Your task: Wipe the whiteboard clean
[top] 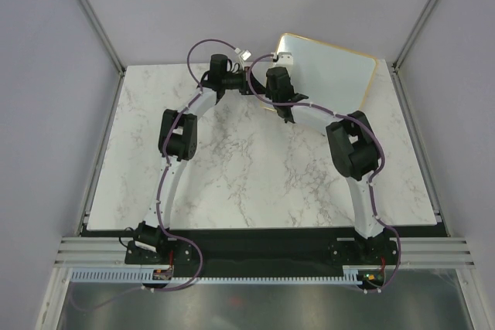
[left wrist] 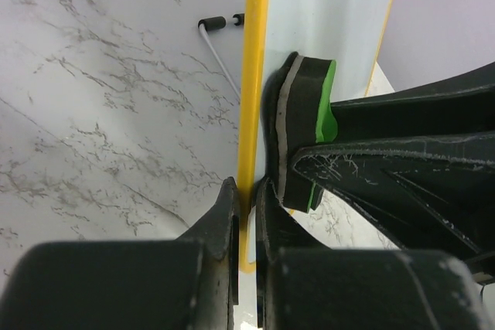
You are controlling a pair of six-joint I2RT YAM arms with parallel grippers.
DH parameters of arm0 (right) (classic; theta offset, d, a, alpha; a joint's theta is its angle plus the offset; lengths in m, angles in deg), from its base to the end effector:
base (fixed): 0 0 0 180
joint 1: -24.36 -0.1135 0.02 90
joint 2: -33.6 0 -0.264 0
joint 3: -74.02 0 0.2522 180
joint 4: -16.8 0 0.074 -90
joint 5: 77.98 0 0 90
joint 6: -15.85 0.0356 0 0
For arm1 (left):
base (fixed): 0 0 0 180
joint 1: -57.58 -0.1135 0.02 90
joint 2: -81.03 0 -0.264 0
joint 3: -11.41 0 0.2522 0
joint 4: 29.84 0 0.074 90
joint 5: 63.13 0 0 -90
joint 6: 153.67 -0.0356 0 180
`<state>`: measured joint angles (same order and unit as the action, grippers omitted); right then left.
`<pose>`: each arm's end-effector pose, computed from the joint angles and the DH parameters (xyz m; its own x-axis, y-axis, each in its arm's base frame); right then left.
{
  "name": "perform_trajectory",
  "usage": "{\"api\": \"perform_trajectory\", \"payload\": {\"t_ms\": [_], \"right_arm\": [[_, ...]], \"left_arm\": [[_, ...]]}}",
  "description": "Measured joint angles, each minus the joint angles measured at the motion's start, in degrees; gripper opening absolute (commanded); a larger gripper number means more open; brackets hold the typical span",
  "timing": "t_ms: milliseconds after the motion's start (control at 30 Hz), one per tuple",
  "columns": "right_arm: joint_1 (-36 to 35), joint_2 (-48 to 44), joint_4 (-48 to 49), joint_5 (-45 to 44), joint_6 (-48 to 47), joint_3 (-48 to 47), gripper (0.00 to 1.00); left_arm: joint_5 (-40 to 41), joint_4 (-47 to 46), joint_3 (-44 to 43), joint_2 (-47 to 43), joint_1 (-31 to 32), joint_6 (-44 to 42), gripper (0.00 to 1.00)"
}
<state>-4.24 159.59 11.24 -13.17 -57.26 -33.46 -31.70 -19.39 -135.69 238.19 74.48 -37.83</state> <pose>0.4561 0.2314 0.2037 -0.3694 0.0981 -0.9241 0.0160 0.9949 0.0992 0.5636 -0.2030 0.1395 -0.7011 -0.0245 -0.7127 0.6785 0.2843 -0.6773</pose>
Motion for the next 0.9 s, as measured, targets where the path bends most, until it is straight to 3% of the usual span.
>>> {"api": "perform_trajectory", "payload": {"t_ms": [500, 900], "right_arm": [[0.9, 3.6, -4.7, 0.0, -1.4, -9.3, 0.00], [-1.1, -3.4, 1.0, 2.9, 4.0, 9.2, 0.00]], "left_arm": [[-0.3, -0.1, 0.5, 0.0, 0.0, -0.1, 0.02], [-0.3, 1.2, 0.6, 0.0, 0.1, -0.8, 0.02]]}}
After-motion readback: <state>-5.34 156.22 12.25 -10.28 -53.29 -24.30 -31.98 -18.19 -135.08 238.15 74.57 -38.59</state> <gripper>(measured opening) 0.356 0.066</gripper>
